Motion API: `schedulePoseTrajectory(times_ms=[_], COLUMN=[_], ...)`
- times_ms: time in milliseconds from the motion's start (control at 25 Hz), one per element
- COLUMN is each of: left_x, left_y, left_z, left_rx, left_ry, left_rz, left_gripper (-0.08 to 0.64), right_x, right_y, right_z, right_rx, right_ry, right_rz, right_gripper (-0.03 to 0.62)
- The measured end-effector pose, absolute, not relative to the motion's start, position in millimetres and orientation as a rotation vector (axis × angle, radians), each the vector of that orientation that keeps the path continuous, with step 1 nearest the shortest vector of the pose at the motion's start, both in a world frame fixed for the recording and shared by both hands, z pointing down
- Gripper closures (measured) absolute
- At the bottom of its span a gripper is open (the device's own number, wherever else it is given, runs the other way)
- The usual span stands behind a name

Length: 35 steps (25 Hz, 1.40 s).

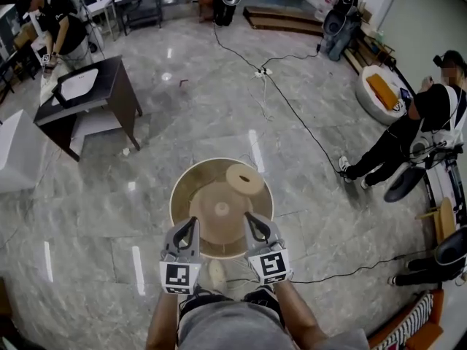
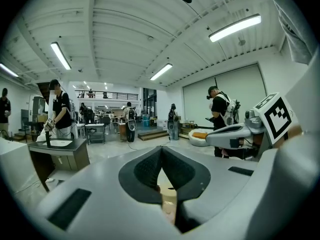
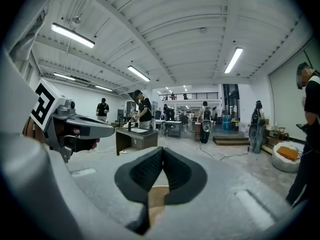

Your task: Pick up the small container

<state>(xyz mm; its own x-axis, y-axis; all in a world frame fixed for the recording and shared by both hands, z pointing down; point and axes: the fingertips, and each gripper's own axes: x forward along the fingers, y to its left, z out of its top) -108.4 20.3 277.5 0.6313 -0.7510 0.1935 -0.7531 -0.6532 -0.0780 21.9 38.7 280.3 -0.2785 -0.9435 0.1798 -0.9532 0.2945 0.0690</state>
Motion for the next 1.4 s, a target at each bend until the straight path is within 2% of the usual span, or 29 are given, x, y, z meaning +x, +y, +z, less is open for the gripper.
schedulePoseTrajectory(times_ms=[480,1400], left_x=[-90.7,-45.3], left_y=[-49.3,-126.2], left_z=[337.2,599.5], left_rx=[2.796,2.539], left_ry=[-1.166,-1.186], left_rz=[0.352,0.458], left_gripper=[0.543,0.543], right_x=[23.3,48.9], right_y=[-28.8,-113.8], right_z=[345.1,614.9], right_rx=[1.775,1.557], right_ry=[-2.317,-2.352], right_rz=[0.163,0.358], right_gripper=[0.592,0.592])
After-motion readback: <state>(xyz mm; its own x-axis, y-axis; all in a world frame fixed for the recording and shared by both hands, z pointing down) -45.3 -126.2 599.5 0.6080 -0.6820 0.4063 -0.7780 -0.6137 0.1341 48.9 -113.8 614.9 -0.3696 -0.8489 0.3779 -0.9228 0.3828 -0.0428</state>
